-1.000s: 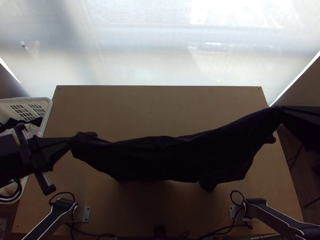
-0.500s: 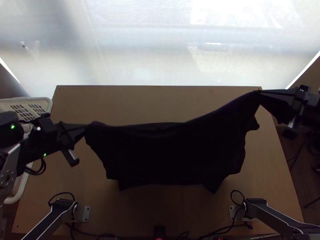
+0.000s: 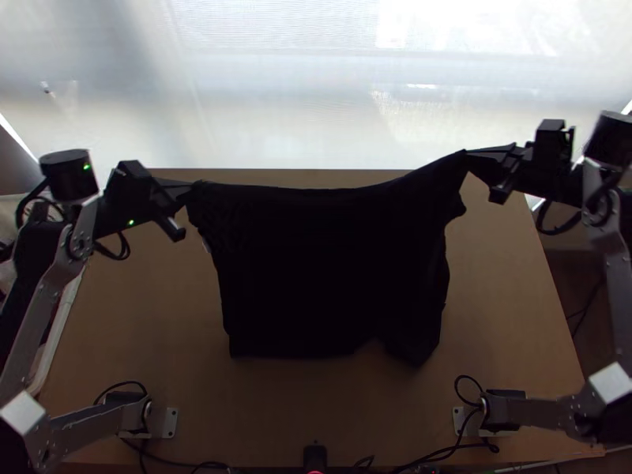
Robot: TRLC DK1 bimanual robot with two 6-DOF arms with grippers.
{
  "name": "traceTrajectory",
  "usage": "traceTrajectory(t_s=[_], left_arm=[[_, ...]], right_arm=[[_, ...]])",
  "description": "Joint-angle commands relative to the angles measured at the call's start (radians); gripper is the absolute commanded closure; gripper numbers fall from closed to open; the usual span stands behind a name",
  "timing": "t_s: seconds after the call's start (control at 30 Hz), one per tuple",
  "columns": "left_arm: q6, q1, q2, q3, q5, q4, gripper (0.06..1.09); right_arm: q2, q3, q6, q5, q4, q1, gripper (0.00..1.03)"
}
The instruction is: Fold the t-shirt
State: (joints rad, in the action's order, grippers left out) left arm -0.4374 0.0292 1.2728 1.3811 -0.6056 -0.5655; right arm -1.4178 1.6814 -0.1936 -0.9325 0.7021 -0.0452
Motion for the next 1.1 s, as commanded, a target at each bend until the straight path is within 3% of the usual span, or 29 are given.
traceTrajectory(t_s=[0.0, 0.3, 0.67, 0.9, 1.07], left_arm=[[0.023, -0.012, 0.250, 0.044, 0.003, 0.136, 1.05], [0.032, 0.017, 0.635, 0.210, 0.033, 0.200, 1.05], [0.032, 0.025, 0.988, 0.559, 0.135, 0.159, 1.05], [0.031, 0.057, 1.142, 0.753, 0.225, 0.111, 1.05], [0.019, 0.061, 1.149, 0.842, 0.228, -0.017, 1.05]], right_arm=[[-0.205, -0.051, -0.036, 0.000, -0.135, -0.021, 1.00], [-0.504, 0.024, -0.035, 0.026, -0.280, 0.002, 1.00], [-0.842, 0.324, -0.029, 0.103, -0.276, 0.011, 1.00], [-1.072, 0.569, -0.050, 0.139, -0.162, 0.044, 1.00], [-1.121, 0.612, -0.047, 0.167, -0.162, 0.044, 1.00]])
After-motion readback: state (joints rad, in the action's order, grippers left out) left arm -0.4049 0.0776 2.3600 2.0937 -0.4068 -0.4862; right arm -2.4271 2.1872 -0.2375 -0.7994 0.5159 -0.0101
